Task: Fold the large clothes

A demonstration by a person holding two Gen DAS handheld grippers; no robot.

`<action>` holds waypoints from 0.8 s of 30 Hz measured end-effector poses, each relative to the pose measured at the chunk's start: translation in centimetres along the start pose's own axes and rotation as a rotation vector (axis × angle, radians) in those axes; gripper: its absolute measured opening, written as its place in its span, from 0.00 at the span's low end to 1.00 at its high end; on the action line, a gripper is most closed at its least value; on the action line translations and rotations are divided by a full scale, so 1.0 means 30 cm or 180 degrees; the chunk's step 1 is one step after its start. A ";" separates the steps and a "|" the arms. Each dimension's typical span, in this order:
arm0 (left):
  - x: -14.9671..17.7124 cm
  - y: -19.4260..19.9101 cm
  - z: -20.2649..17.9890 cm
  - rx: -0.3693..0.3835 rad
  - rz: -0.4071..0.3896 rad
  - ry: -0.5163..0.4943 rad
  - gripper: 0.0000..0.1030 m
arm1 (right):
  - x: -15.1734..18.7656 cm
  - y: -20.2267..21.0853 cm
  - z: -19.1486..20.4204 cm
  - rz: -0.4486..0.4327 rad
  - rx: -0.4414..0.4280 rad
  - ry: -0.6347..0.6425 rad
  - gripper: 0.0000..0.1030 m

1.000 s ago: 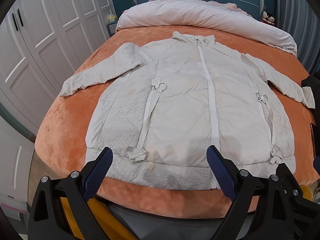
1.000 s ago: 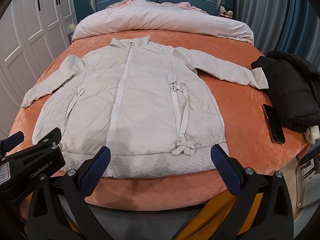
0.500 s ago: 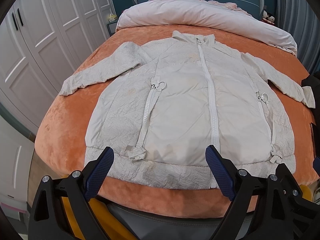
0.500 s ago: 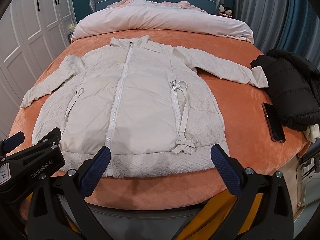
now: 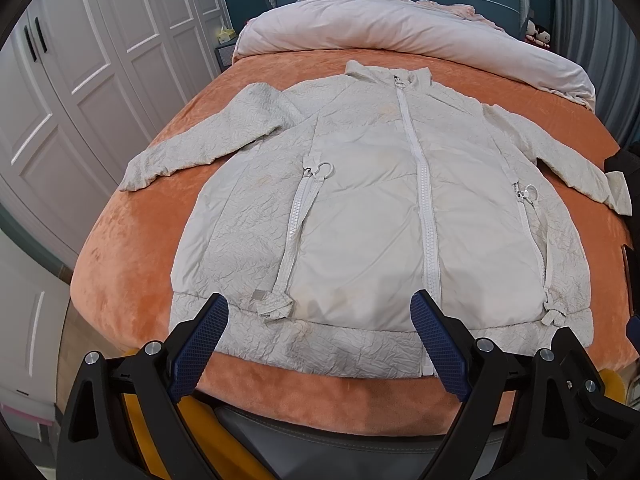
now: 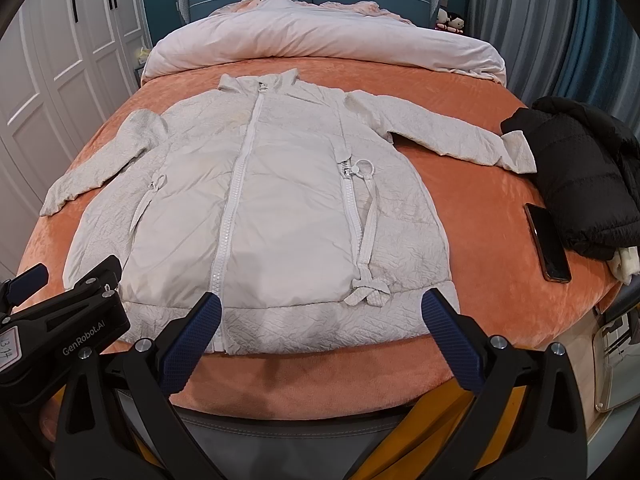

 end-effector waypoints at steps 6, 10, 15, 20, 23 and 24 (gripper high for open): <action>0.005 -0.008 -0.004 0.0042 0.0027 0.0005 0.88 | 0.003 -0.008 0.000 -0.0009 -0.0041 0.0013 0.95; -0.036 -0.056 0.044 0.0123 0.0010 0.0241 0.90 | -0.049 -0.096 -0.116 -0.0067 -0.0054 -0.0174 0.95; -0.149 -0.197 0.173 -0.0013 0.0035 0.0556 0.91 | -0.208 -0.285 -0.507 -0.0129 0.0088 -0.1020 0.95; -0.245 -0.344 0.258 -0.0234 0.0060 0.0685 0.91 | -0.357 -0.493 -0.921 -0.0217 0.0251 -0.1752 0.95; -0.300 -0.422 0.265 -0.0267 0.0046 0.0725 0.91 | -0.416 -0.635 -1.105 -0.0200 0.0282 -0.2077 0.95; -0.314 -0.446 0.261 -0.0272 0.0052 0.0736 0.91 | -0.420 -0.674 -1.148 -0.0173 0.0334 -0.2149 0.95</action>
Point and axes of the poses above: each gripper's, at about its wrist camera, not at the fingertips, and y roughly against the way its jaws point, z to its left, x to its underside, the point moved 9 cm from there along -y, roughly the way its jaws point, and after that the axes turned 4 degrees about -z, right-handed, at the moved point
